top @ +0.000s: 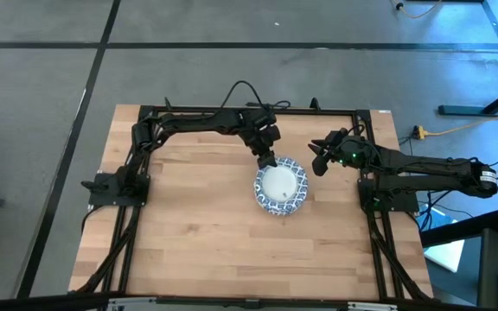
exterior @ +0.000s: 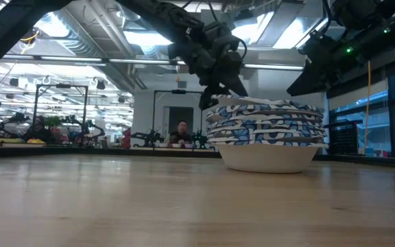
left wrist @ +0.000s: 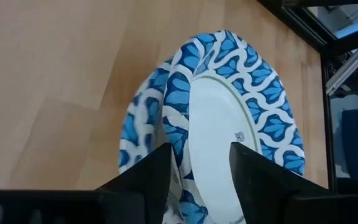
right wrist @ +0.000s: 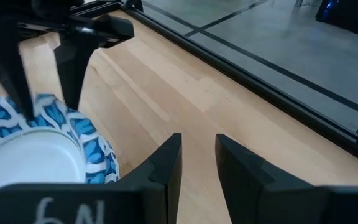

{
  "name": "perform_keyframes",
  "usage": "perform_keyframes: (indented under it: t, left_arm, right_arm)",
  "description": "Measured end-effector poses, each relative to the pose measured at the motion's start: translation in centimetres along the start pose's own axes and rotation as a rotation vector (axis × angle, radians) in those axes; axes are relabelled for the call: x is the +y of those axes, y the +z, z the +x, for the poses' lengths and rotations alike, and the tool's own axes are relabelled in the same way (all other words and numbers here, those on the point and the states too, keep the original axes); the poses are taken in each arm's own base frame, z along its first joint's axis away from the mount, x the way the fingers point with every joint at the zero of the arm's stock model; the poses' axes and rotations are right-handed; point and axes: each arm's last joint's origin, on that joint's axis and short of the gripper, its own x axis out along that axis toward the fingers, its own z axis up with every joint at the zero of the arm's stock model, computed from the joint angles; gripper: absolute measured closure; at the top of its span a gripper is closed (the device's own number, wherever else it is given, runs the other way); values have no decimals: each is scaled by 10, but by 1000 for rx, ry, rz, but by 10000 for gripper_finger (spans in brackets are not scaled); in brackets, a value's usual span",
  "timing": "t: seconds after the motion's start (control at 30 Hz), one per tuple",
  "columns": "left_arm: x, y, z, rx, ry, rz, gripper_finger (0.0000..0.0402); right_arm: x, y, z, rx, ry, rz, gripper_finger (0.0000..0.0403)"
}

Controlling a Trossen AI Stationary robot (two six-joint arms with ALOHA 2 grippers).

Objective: Nest bowls inside each other
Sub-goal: Stack the white patterned bowls on top of the other white patterned bowls, then return to Home Position

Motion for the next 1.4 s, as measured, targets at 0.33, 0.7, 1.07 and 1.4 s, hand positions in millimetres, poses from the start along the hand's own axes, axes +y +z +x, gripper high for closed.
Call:
perform_keyframes:
  t: [0.33,0.7,1.07,1.4]
  left_arm:
    - [11,2,-6,-12,49,9,244]
    - [24,17,-55,-156,206,82,244]
    - [-23,25,-133,-383,293,298,246]
    - [-32,-42,-173,-578,341,326,246]
  right_arm:
    - [0,0,0,0,0,-2,305]
    - [0,0,0,0,-1,-2,305]
    - [-2,3,-4,-32,-31,2,305]
    - [-10,9,-32,-168,-4,7,305]
